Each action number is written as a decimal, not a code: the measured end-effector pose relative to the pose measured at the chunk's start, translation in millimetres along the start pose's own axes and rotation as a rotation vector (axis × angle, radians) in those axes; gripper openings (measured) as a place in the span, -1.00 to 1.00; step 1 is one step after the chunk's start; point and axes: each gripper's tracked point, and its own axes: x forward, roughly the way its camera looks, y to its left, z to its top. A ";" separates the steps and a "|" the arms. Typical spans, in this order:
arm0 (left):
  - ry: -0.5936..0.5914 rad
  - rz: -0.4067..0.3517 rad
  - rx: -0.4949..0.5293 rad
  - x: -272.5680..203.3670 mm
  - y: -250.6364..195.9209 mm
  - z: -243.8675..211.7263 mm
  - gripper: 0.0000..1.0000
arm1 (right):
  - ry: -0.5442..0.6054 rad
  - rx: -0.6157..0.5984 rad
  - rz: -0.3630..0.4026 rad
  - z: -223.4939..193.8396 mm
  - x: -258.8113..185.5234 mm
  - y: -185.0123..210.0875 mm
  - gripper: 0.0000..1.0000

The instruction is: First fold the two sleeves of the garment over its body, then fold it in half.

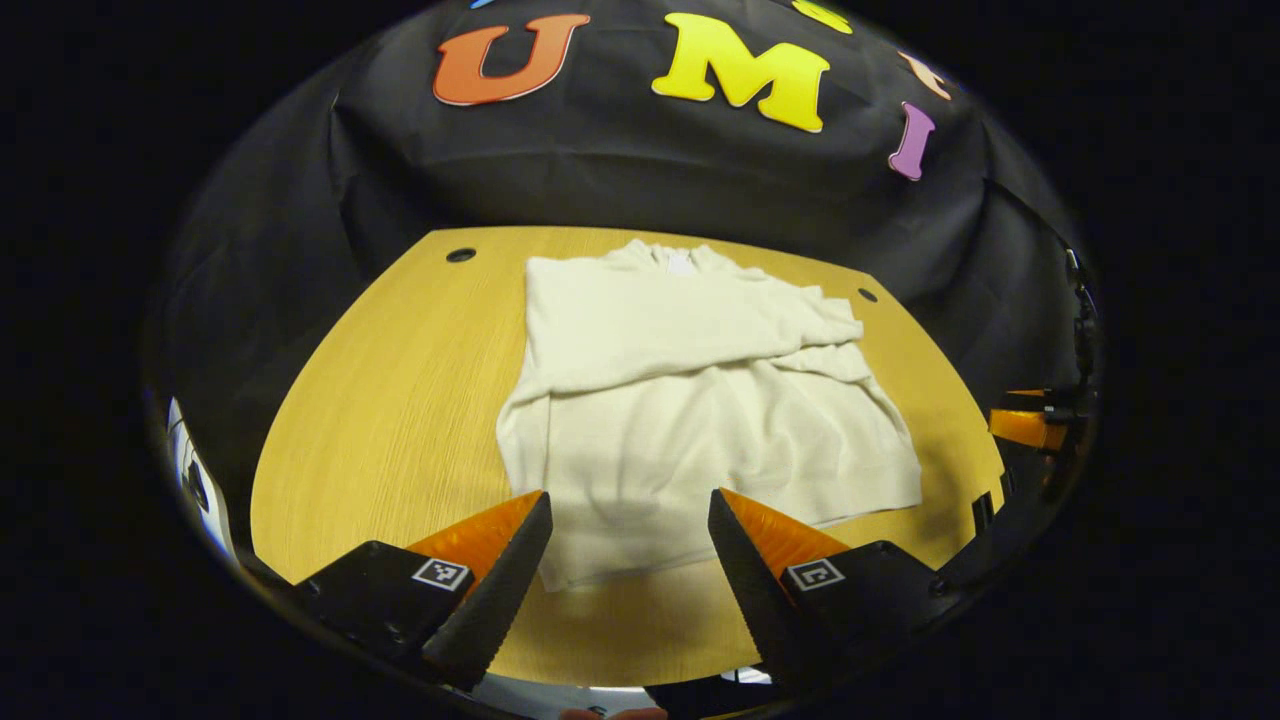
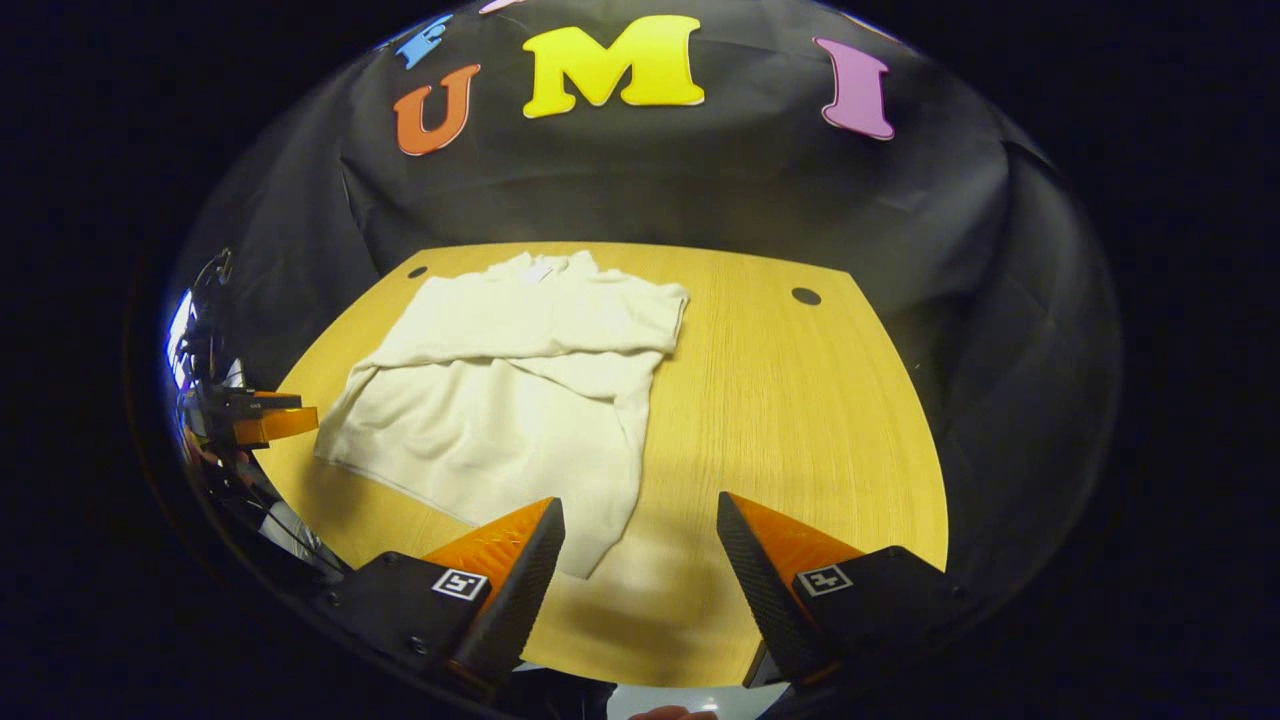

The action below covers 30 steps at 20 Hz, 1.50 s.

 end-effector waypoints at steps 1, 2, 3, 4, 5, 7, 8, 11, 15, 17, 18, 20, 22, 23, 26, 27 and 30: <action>0.016 0.007 0.004 1.9 5.9 -6.7 0.98 | 0.016 -0.014 -0.004 -7.7 2.5 -0.6 0.92; 0.030 0.013 -0.003 6.9 12.5 -11.6 0.98 | 0.034 -0.023 -0.004 -14.5 5.9 0.4 0.92; 0.040 0.013 -0.028 11.3 13.5 -18.8 0.98 | 0.051 -0.027 -0.002 -19.7 11.0 2.3 0.92; 0.048 0.015 -0.058 12.7 19.3 -20.8 0.98 | 0.070 -0.029 0.003 -25.7 16.5 5.7 0.92; 0.058 0.017 -0.091 19.5 23.4 -24.2 0.98 | 0.089 -0.032 0.002 -30.5 23.9 8.5 0.92; 0.091 0.025 -0.141 30.3 29.1 -32.6 0.97 | 0.122 -0.031 -0.004 -38.9 39.6 13.0 0.92; 0.096 0.025 -0.157 33.5 30.3 -33.4 1.00 | 0.135 -0.024 0.000 -42.6 51.0 17.8 0.92; 0.113 0.010 -0.177 41.6 26.2 -34.1 0.96 | 0.168 -0.001 0.014 -46.5 74.1 31.1 0.92; 0.129 0.007 -0.173 45.4 20.7 -32.9 0.94 | 0.185 0.025 0.016 -49.4 89.8 45.2 0.93; 0.142 0.032 -0.167 50.4 22.0 -32.7 0.92 | 0.202 0.035 0.014 -53.7 97.7 53.6 0.93; 0.147 0.042 -0.166 51.1 21.9 -32.0 0.92 | 0.212 0.032 0.006 -55.8 100.8 54.7 0.93; 0.177 0.089 -0.156 53.6 27.0 -36.0 0.89 | 0.202 0.031 0.002 -54.1 104.6 57.6 0.94; 0.203 0.134 -0.143 55.0 29.4 -38.1 0.75 | 0.188 0.039 0.006 -51.2 104.6 58.3 0.93; 0.213 0.152 -0.131 54.6 30.0 -37.6 0.65 | 0.180 0.040 0.007 -50.4 105.3 58.3 0.93; 0.235 0.167 -0.139 54.6 28.9 -36.5 0.53 | 0.179 0.068 0.021 -47.9 107.9 59.1 0.52; 0.238 0.156 -0.130 55.1 28.0 -36.5 0.53 | 0.181 0.077 0.028 -46.2 108.9 59.5 0.36; 0.229 0.090 -0.157 60.4 16.2 -32.6 -0.12 | 0.195 0.120 0.057 -46.1 109.3 64.6 -0.52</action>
